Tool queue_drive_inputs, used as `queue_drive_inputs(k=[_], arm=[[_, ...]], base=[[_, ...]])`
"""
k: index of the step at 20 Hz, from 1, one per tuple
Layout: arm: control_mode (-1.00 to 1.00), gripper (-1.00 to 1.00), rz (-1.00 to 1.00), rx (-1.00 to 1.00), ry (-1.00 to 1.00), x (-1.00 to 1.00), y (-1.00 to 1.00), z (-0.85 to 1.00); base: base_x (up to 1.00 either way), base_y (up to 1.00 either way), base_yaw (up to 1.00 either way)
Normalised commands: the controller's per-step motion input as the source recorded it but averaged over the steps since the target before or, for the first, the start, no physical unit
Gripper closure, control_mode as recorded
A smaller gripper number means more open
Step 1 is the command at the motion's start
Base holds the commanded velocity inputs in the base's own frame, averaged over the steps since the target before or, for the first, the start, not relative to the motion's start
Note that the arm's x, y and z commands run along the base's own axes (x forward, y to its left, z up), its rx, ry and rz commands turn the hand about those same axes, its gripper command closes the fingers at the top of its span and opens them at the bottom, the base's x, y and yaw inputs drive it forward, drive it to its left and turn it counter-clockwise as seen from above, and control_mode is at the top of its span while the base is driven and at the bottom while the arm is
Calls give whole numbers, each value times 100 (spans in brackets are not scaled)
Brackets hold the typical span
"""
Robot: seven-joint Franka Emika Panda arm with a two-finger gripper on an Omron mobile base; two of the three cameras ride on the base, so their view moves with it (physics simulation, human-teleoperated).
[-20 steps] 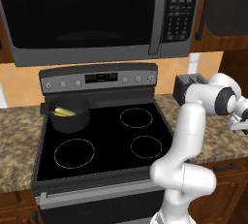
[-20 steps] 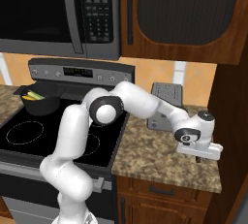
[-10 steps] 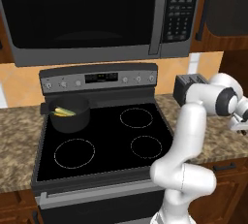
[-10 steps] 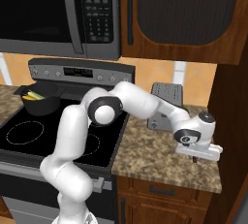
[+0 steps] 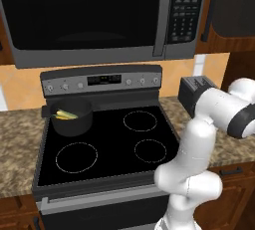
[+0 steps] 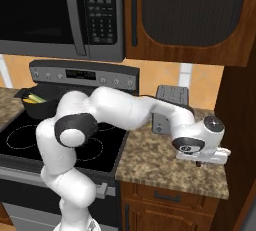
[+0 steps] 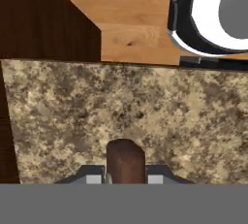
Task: Put the corn and corn in the pot. Retrieve the spatula and lightly stir the vegetables in the pot.
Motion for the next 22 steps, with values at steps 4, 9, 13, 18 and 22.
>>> queue_drive_inputs(k=[4,9,13,18,22], arm=[[-100,100,36,-49,-16,-75,65,100],[-100,100,49,-68,-27,-66,70,100],[-100,100,55,-71,-39,-65,58,94],[-100,100,49,-73,-36,-44,63,93],[-100,100,46,-72,-29,-32,69,97]], base=[[0,0,0],[0,0,0],[0,0,0],[0,0,0],[0,0,0]])
